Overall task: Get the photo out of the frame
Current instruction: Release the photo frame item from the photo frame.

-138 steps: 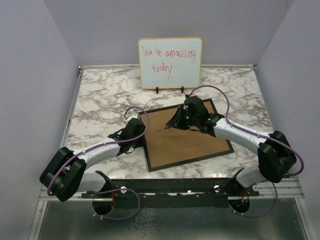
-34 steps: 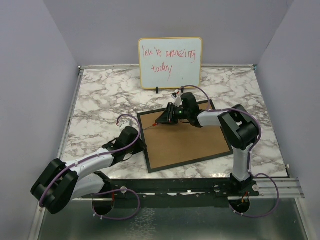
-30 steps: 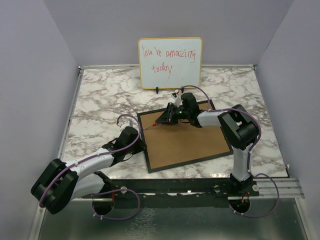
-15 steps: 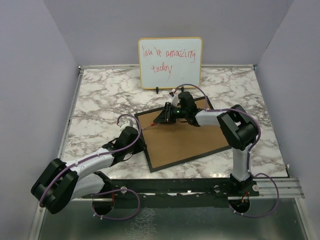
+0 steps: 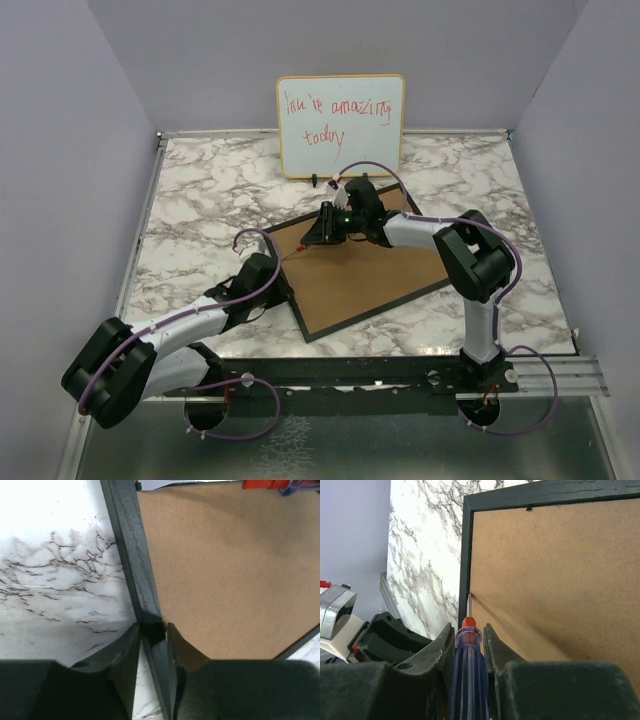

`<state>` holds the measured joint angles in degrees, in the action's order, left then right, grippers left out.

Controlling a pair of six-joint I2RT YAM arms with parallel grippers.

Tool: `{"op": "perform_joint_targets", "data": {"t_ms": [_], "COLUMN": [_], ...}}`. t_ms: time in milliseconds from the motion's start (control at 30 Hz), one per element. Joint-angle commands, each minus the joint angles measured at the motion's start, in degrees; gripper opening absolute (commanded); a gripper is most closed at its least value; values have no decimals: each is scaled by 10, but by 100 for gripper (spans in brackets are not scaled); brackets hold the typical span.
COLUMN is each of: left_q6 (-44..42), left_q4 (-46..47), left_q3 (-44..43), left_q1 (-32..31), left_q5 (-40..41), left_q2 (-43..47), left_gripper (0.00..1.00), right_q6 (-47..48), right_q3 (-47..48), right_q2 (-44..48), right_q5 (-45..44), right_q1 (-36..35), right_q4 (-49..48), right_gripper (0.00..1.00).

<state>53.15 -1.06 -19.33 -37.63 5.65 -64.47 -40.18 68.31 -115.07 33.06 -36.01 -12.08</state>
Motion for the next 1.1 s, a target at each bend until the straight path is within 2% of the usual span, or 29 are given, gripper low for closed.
{"op": "perform_joint_targets", "data": {"t_ms": [0, 100, 200, 400, 533, 867, 1067], "left_q6": [16, 34, 40, 34, 0, -132, -170], "left_q4": [-88, -97, -117, -186, -202, -183, -139], "left_q3": [20, 3, -19, -51, -65, -94, -87], "left_q1": [-6, -6, -14, -46, -61, -93, -95], "left_q5": [15, 24, 34, 69, 73, 31, -27], "left_q2": [-8, -17, -47, -105, -133, -112, -102], "left_gripper": [36, 44, 43, 13, 0, 0, 0], "right_q6": [34, 32, 34, 33, 39, 46, 43], "right_q3": [5, 5, 2, -2, -2, -23, -54], "right_q2": [-19, -13, -7, 1, 10, 41, 60], "right_q5": [-64, -72, -81, -84, -89, -96, -38], "right_q1": [-21, -20, -20, -20, -20, -17, 11], "right_q4": [77, 79, 86, 91, 97, 99, 56], "right_gripper": [1, 0, 0, 1, 0, 0, 1]}}
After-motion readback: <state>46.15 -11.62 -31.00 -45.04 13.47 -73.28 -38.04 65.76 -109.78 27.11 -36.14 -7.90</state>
